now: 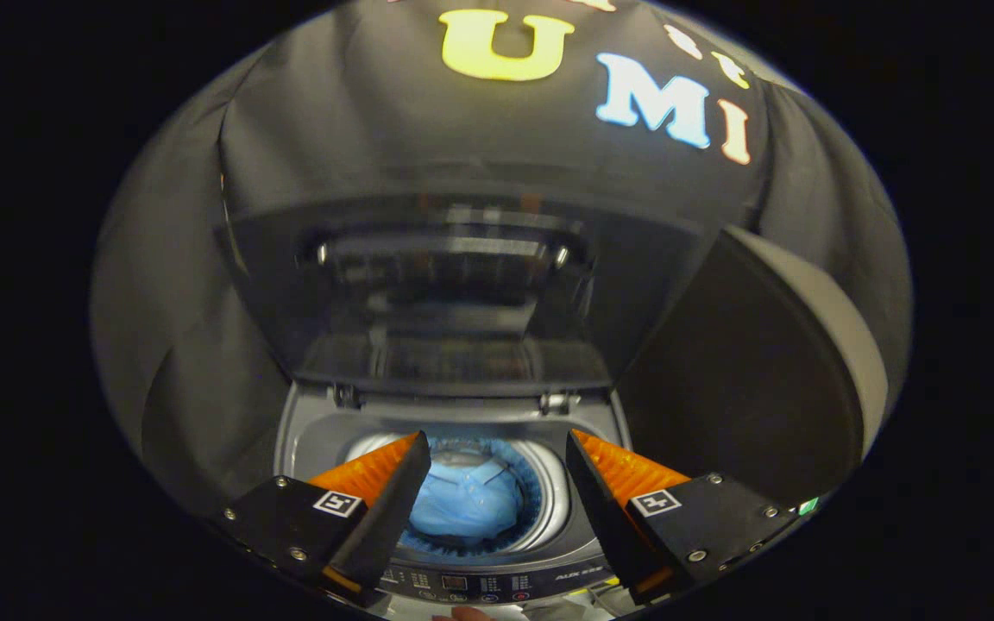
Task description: Put the clothes into the washing machine and then close the washing machine lid.
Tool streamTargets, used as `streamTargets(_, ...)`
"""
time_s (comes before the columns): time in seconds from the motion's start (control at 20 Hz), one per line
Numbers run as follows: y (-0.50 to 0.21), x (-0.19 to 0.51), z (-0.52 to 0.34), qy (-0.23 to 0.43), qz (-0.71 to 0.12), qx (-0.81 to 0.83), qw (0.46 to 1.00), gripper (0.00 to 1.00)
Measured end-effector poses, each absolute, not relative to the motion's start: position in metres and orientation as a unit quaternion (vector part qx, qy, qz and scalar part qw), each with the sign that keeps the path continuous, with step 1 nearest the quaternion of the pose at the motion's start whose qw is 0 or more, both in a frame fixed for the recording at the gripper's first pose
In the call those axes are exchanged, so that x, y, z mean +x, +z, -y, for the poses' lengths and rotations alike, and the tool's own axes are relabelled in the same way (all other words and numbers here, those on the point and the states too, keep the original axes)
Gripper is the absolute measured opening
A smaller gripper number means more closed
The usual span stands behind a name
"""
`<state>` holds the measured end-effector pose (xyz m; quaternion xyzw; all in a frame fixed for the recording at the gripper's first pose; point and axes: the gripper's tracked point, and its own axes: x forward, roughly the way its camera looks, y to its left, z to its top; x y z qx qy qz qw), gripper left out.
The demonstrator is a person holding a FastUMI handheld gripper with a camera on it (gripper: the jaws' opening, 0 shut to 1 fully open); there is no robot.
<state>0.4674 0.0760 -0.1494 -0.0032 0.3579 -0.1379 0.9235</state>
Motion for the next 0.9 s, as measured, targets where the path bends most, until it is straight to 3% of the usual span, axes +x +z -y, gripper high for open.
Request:
streamTargets(0.2,-0.059,0.494,-0.067,-0.155,-0.271,-0.009,0.950,0.97)
streamTargets(0.35,-0.024,0.528,-0.058,-0.162,-0.255,-0.022,0.953,0.97)
streamTargets(0.9,-0.071,0.625,-0.047,-0.137,-0.331,0.008,0.934,0.97)
